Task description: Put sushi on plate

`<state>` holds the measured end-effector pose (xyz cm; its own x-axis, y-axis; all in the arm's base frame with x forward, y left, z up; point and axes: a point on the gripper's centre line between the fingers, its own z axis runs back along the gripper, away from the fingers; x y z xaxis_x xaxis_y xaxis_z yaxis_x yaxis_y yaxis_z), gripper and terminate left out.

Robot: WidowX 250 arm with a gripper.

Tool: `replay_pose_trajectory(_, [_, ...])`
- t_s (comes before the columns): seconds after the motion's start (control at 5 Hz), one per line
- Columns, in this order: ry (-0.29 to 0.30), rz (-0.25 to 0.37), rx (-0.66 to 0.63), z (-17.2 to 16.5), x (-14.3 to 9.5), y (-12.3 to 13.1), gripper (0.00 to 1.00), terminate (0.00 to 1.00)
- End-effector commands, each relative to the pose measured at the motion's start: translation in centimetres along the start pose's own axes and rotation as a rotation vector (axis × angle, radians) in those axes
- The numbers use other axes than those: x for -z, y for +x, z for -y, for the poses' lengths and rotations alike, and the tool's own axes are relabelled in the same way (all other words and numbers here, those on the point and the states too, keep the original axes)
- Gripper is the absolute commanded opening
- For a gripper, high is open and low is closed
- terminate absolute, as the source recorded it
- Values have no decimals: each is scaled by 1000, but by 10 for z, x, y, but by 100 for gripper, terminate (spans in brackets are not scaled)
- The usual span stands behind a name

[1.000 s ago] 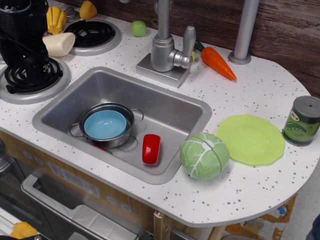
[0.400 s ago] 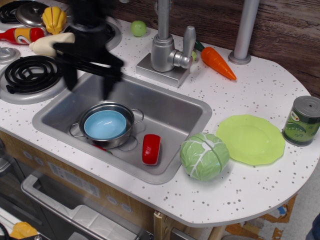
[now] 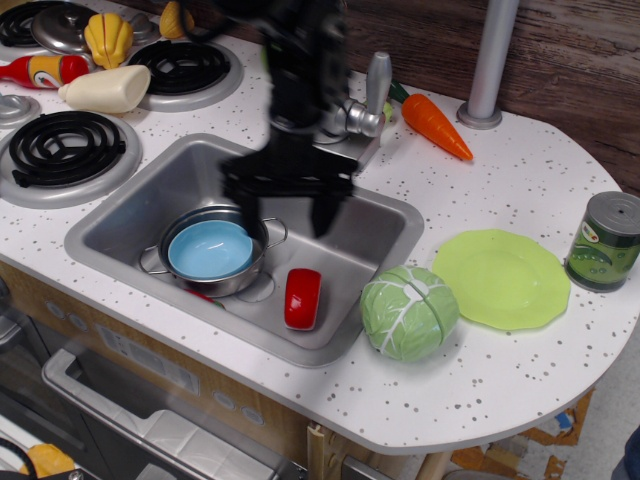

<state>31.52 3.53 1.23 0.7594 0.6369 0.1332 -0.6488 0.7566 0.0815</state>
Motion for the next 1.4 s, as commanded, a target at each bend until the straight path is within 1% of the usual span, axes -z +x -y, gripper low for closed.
replay_pose_trajectory(0.0, [-78,55,-73,19,6,3,100,0])
replay_pose_trajectory(0.2, [-43,59,-41,18,20,1,100,0])
replay_pose_trajectory(0.4, [-58,45,3,8,28,-2,100,0])
replay_pose_trajectory(0.6, [-42,44,-2,6,41,-10,100,0])
replay_pose_trajectory(1.0, [-75,76,39,1,58,-15,100,0])
replay_pose_trajectory(1.2, [-116,89,58,0,71,-14,100,0])
